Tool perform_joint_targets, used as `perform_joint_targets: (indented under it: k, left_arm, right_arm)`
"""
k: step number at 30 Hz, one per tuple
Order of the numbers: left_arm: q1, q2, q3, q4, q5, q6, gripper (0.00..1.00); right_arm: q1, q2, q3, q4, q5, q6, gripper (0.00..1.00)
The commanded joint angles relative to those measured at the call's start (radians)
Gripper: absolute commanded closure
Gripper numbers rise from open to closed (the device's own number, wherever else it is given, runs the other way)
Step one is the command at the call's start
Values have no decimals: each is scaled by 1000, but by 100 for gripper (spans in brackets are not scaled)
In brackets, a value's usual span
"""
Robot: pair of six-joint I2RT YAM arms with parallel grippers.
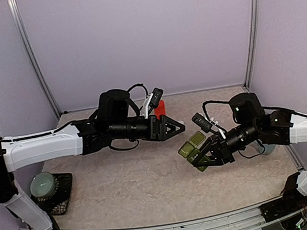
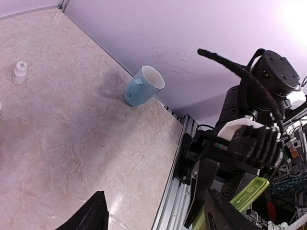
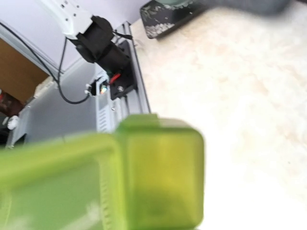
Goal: Sort the pills into containers
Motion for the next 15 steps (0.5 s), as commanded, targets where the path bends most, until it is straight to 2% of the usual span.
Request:
perform_joint_targets:
  k: [1, 9, 15]
  left_arm:
    - [4, -78, -45, 65, 22, 21, 31]
    - [4, -124, -125, 114, 202, 42, 30]
    - [-19, -131, -127, 76, 231, 83, 29]
  right_arm:
    - [12, -20, 13, 54, -57, 25, 99]
    - [7, -15, 0, 97, -107, 55, 98]
    - [0, 9, -7, 135, -152, 79, 98]
